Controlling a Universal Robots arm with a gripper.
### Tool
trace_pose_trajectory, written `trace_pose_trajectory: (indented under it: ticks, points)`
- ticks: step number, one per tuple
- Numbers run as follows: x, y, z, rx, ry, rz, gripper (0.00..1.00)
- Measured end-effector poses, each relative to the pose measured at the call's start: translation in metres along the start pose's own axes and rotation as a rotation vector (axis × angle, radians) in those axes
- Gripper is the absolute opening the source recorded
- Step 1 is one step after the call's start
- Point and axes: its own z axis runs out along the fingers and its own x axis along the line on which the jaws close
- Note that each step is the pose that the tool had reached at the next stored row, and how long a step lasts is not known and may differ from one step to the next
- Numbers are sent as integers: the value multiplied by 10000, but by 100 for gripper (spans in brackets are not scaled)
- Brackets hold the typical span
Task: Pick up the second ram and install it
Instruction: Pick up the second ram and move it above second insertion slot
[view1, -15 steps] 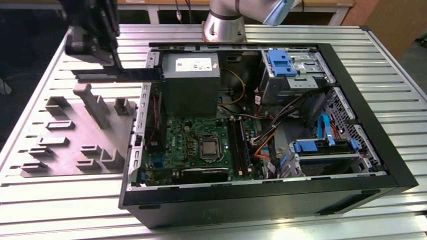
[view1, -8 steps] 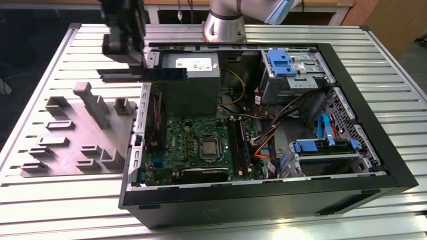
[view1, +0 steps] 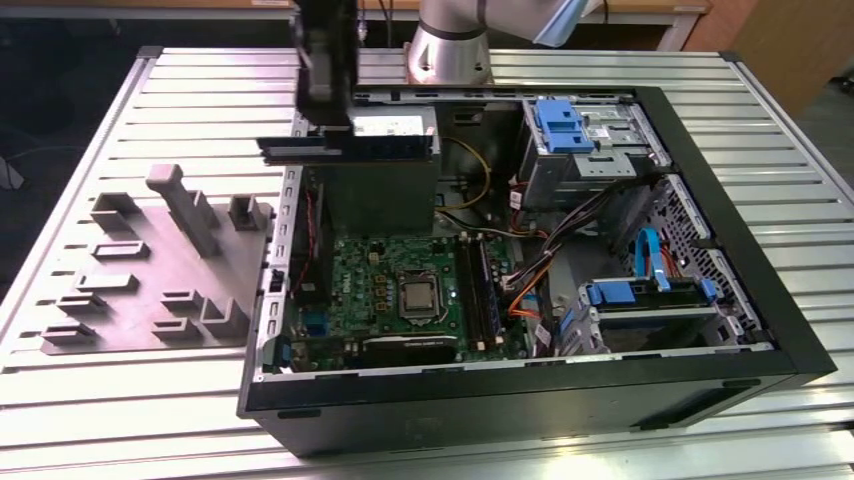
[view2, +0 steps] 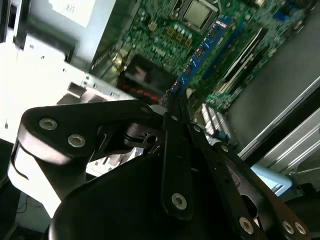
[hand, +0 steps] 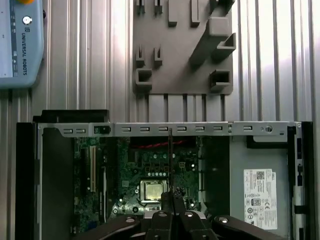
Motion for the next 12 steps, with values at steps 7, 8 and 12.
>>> trace_pose_trajectory:
  ticks: [7,8,12]
  points:
    - [-8,-319,-8,-1,1,0,11]
    - [-10,-366,-10,-1,1,1,11]
    - [-15,-546,-14,-3,1,0,11]
